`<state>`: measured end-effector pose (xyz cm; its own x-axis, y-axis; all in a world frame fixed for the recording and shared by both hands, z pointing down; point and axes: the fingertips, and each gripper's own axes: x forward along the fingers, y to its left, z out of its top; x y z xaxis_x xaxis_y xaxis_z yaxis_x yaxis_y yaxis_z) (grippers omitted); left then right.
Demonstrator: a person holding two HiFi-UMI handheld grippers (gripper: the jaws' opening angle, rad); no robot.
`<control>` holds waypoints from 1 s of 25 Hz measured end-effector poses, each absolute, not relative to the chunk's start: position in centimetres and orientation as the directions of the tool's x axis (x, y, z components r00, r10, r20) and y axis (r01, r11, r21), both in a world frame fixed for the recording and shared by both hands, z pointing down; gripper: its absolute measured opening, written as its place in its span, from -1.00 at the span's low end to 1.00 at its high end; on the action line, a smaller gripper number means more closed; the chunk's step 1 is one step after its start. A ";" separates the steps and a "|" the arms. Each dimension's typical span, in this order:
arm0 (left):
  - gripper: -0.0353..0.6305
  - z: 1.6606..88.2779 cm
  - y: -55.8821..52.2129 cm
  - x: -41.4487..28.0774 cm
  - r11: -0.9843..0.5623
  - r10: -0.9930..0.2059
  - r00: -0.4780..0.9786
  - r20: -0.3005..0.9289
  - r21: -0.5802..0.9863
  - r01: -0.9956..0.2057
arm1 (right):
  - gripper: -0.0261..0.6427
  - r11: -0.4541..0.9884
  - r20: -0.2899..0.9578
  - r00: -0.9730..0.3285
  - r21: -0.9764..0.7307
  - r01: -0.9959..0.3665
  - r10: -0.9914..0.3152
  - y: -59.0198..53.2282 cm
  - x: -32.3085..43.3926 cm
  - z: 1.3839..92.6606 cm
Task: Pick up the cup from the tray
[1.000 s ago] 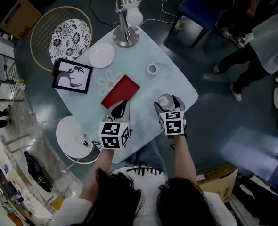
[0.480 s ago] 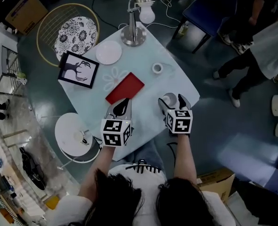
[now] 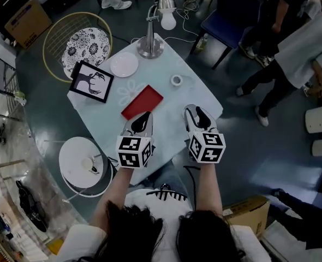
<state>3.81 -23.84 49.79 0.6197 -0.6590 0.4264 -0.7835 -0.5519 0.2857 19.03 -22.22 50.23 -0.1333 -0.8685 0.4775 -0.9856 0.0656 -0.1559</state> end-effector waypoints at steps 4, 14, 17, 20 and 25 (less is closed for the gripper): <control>-0.89 48.0 -22.4 2.9 -0.571 -0.675 0.628 0.388 0.264 -0.777 | -0.68 0.035 0.448 -0.083 -0.114 -0.993 -0.890 -20.5 18.4 48.3; -0.89 44.3 -18.1 0.8 -0.603 -0.701 0.643 0.308 0.226 -0.765 | -0.85 0.014 0.381 -0.039 -0.070 -0.997 -0.924 -15.8 15.8 45.0; -0.89 43.9 -16.7 0.6 -0.619 -0.693 0.653 0.304 0.213 -0.756 | -0.85 0.011 0.378 -0.037 -0.071 -0.997 -0.925 -14.6 14.9 44.6; -0.89 43.4 -15.9 0.1 -0.631 -0.690 0.659 0.299 0.198 -0.750 | -0.85 0.020 0.382 -0.041 -0.059 -0.998 -0.923 -13.5 13.9 44.7; -0.89 43.0 -15.2 -1.1 -0.621 -0.697 0.659 0.281 0.221 -0.752 | -0.85 0.015 0.364 -0.043 -0.079 -0.997 -0.930 -12.7 12.5 44.4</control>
<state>-1.08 -15.18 43.00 0.6592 -0.6974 0.2813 -0.7517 -0.6215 0.2207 12.48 -12.70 44.37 -0.0430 -0.9303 0.3642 -0.9967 0.0151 -0.0792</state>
